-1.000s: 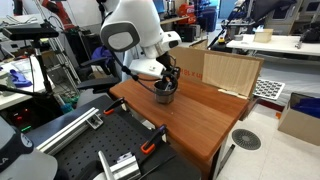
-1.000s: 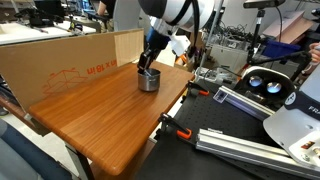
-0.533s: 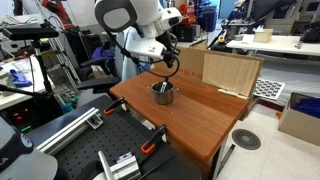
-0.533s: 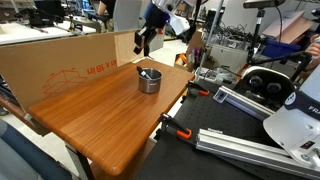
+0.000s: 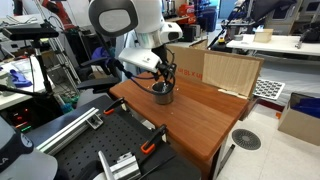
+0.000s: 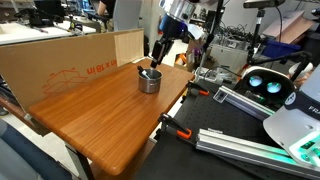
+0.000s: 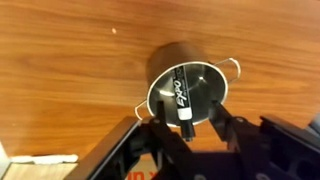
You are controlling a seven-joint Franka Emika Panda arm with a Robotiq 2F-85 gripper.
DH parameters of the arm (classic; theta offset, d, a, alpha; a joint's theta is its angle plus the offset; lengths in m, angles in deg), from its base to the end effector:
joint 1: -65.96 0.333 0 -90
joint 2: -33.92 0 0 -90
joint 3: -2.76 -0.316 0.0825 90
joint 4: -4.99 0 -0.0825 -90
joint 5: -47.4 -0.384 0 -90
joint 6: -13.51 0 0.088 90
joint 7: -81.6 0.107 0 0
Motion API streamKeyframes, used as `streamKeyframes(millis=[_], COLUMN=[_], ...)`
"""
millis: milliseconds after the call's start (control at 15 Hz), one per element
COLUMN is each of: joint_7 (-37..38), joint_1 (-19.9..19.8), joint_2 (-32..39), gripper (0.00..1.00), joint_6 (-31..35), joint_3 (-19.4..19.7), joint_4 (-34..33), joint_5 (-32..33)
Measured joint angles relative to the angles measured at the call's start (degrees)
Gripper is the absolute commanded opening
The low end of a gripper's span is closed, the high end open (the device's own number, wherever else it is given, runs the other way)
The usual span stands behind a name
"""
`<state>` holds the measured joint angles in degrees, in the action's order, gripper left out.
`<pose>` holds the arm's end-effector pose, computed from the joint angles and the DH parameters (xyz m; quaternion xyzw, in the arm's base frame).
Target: Pick the marker and put it in the pot
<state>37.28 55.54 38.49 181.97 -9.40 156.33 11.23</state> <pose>0.4383 -0.0236 0.2343 -0.9847 -0.0963 -0.1328 0.0589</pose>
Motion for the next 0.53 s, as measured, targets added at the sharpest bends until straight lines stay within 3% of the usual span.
streamKeyframes(millis=[533], joint_7=[0.4], joint_1=[0.2], joint_2=[0.0], gripper=[0.52], joint_6=[-0.1], joint_3=[-0.1], joint_4=[-0.2], joint_5=[0.2])
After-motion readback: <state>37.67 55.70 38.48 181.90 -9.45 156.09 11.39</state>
